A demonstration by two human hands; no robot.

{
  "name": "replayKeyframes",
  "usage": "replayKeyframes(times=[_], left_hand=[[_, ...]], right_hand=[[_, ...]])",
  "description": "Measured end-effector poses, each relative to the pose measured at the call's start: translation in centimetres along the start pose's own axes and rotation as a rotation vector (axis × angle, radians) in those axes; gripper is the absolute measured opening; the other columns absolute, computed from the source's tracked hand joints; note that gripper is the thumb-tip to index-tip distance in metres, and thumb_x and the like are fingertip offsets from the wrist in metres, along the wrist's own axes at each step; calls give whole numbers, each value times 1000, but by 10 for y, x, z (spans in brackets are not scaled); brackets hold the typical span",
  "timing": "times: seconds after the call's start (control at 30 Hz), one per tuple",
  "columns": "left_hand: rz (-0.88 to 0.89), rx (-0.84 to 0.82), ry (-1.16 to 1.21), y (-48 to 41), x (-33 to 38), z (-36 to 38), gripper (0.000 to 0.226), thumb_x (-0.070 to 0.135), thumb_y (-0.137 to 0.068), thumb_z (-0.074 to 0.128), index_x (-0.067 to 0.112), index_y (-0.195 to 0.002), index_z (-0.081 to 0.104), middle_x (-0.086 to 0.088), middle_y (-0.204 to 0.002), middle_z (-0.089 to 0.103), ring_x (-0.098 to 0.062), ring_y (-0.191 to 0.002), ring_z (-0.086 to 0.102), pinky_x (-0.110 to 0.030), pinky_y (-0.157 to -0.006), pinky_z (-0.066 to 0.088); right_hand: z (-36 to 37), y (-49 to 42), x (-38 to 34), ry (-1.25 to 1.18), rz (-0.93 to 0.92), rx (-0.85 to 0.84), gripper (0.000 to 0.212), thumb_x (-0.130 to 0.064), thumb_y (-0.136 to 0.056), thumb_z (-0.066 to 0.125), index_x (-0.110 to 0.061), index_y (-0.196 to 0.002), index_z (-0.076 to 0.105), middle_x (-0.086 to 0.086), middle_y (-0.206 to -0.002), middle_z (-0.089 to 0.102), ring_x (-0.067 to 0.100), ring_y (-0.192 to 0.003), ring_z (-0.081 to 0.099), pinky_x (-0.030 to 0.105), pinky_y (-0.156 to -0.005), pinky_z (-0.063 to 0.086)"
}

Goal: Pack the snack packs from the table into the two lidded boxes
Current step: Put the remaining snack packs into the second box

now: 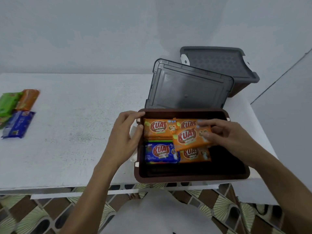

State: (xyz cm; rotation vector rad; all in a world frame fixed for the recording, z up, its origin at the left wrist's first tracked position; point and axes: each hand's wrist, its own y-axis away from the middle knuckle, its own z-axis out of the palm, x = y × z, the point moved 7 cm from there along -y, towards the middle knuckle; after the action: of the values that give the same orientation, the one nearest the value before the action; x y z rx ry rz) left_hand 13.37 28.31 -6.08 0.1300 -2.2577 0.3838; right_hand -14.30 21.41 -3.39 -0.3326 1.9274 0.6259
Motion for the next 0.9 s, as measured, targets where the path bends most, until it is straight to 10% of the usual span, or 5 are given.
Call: replayKeyframes(times=[0.4, 0.9], left_hand=[[24, -28, -41, 10, -14, 22, 39, 38, -93, 45, 24, -127, 59, 3, -147, 36, -5, -123, 44, -12, -86, 41], [53, -12, -38, 11, -17, 25, 35, 37, -97, 45, 21, -123, 62, -1, -147, 37, -14, -121, 50, -12, -83, 41]], right_hand=[[8, 2, 56, 138, 194, -90, 42, -5, -94, 57, -30, -127, 55, 0, -125, 60, 13, -107, 64, 31, -82, 59], [18, -10, 55, 877, 187, -62, 40, -34, -96, 55, -31, -135, 52, 5, -130, 59, 23, -107, 62, 38, -93, 53]])
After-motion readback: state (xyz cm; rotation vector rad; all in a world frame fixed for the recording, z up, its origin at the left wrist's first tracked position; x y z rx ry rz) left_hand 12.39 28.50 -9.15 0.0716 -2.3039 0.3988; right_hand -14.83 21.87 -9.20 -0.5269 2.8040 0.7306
